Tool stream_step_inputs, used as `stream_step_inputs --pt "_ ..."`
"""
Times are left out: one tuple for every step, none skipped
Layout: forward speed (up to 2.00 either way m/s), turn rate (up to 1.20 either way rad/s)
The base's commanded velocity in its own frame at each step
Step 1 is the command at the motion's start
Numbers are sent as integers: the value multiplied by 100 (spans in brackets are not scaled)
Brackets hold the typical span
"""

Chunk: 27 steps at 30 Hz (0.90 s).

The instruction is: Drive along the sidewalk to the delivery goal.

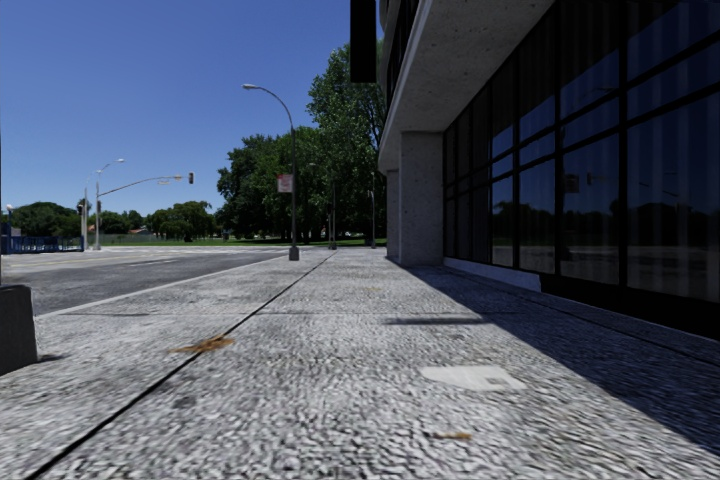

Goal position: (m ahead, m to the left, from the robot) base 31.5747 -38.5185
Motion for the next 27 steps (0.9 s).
stream_step_inputs --pt "194 0" --pt "194 0" --pt "194 0" --pt "194 0" --pt "194 0" --pt "194 0" --pt "194 0" --pt "194 0" --pt "194 0" --pt "194 0" --pt "194 0" --pt "194 0" --pt "194 0" --pt "194 0" --pt "194 0" --pt "194 0" --pt "194 0" --pt "194 0" --pt "194 0" --pt "194 0" --pt "194 0" --pt "194 0" --pt "194 0" --pt "194 0" --pt "194 0" --pt "194 0" --pt "194 0"
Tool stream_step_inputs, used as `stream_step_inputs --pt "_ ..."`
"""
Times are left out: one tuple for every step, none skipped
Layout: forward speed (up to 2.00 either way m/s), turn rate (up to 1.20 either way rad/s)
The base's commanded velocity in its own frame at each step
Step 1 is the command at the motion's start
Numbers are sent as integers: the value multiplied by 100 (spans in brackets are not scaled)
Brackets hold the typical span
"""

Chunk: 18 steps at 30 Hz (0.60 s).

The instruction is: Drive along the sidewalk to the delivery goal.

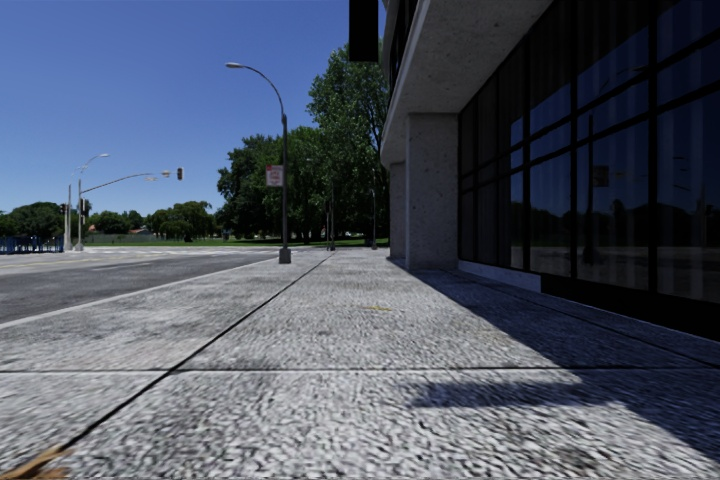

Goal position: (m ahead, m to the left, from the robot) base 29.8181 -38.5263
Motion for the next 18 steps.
stream_step_inputs --pt "194 0" --pt "194 0" --pt "194 0" --pt "194 0" --pt "194 0" --pt "194 0" --pt "194 0" --pt "194 0" --pt "194 0" --pt "194 0" --pt "194 0" --pt "194 0" --pt "194 0" --pt "194 0" --pt "194 0" --pt "194 0" --pt "194 0" --pt "194 0"
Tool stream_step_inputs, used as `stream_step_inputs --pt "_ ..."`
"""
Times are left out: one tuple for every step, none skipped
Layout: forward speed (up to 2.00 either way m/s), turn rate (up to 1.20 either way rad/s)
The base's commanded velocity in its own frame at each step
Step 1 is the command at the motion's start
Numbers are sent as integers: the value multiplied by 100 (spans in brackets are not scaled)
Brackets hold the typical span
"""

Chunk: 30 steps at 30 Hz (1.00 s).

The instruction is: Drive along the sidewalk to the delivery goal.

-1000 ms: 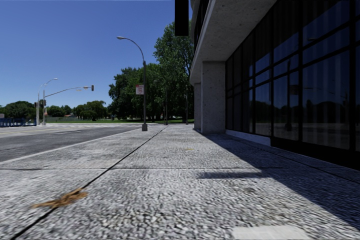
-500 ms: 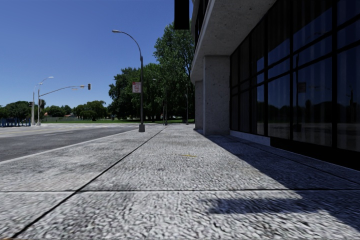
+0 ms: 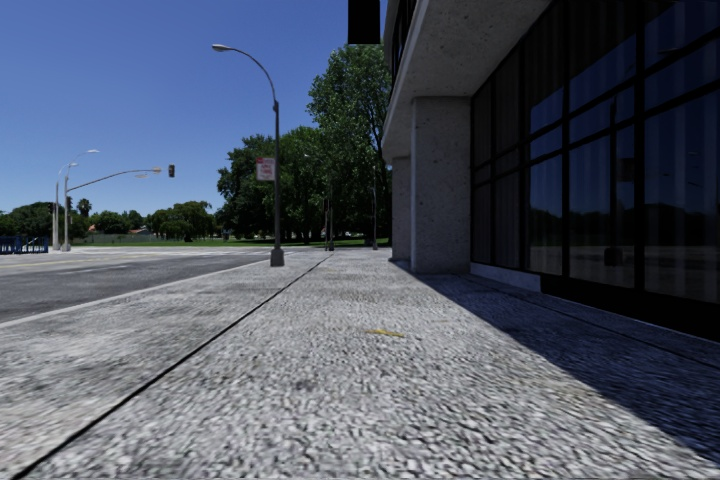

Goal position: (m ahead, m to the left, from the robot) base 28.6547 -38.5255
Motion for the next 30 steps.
stream_step_inputs --pt "194 0" --pt "194 0" --pt "194 0" --pt "194 0" --pt "194 0" --pt "194 0" --pt "194 0" --pt "194 0" --pt "194 0" --pt "194 0" --pt "194 0" --pt "194 0" --pt "194 0" --pt "194 0" --pt "194 0" --pt "194 0" --pt "194 0" --pt "194 0" --pt "194 0" --pt "194 0" --pt "194 0" --pt "194 0" --pt "194 0" --pt "194 0" --pt "194 0" --pt "194 0" --pt "194 0" --pt "194 0" --pt "194 0" --pt "194 0"
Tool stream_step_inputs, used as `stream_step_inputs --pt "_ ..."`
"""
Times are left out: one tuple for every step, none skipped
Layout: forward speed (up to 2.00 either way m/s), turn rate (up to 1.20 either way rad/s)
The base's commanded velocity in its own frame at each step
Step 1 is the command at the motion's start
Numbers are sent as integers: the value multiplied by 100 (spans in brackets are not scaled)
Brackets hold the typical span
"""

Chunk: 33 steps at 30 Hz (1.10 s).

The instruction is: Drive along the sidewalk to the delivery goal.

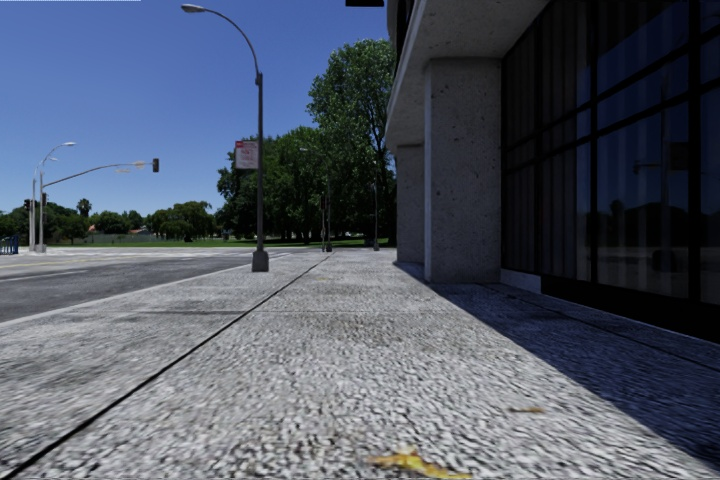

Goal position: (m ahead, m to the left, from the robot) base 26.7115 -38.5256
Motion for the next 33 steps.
stream_step_inputs --pt "194 0" --pt "194 0" --pt "194 0" --pt "194 0" --pt "194 0" --pt "194 0" --pt "194 0" --pt "194 0" --pt "194 0" --pt "194 0" --pt "194 0" --pt "194 0" --pt "194 0" --pt "194 0" --pt "194 0" --pt "194 0" --pt "194 0" --pt "194 0" --pt "194 0" --pt "194 0" --pt "194 0" --pt "194 0" --pt "194 0" --pt "194 0" --pt "194 0" --pt "194 0" --pt "194 0" --pt "194 0" --pt "194 0" --pt "194 0" --pt "194 0" --pt "194 0" --pt "194 0"
